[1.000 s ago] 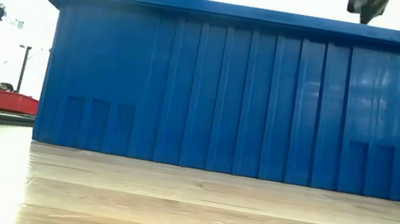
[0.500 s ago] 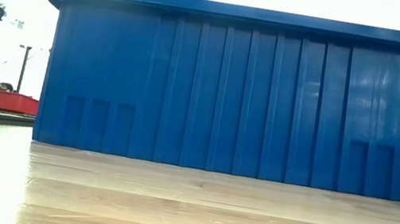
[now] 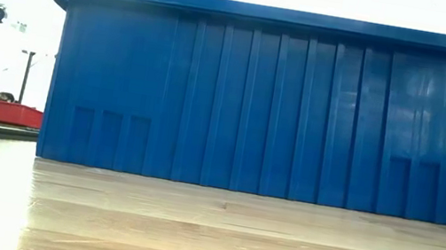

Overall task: Pick and place slides into bin
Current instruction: Put the black slide into the blue container

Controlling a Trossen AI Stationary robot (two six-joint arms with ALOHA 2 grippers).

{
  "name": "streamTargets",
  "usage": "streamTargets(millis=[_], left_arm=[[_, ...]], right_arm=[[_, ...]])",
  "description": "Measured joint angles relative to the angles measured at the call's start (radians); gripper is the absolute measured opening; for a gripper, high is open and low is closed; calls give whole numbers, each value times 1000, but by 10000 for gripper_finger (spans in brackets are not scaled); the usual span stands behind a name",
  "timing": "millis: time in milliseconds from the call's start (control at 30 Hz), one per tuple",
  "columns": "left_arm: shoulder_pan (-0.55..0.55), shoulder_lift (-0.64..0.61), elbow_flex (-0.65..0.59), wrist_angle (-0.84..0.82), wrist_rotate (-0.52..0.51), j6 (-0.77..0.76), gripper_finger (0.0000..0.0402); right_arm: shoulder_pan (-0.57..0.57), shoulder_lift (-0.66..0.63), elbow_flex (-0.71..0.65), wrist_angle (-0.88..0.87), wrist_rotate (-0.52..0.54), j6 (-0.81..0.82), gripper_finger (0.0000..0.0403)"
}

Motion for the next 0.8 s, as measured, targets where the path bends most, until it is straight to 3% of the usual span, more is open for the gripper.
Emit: streamTargets(millis=[200, 433, 500, 800], left_arm=[[0, -1, 0, -1, 1, -5, 17], [0, -1, 0, -11, 2, -6, 17], [0, -1, 0, -10, 3, -7, 17], [0, 6, 0, -10, 3, -8, 17]], right_arm=[[59, 30, -1, -2, 94, 131, 153], [201, 52, -6, -1, 71, 347, 137], [205, 53, -6, 2, 13, 386, 137], [157, 33, -6, 29, -46, 522, 137]])
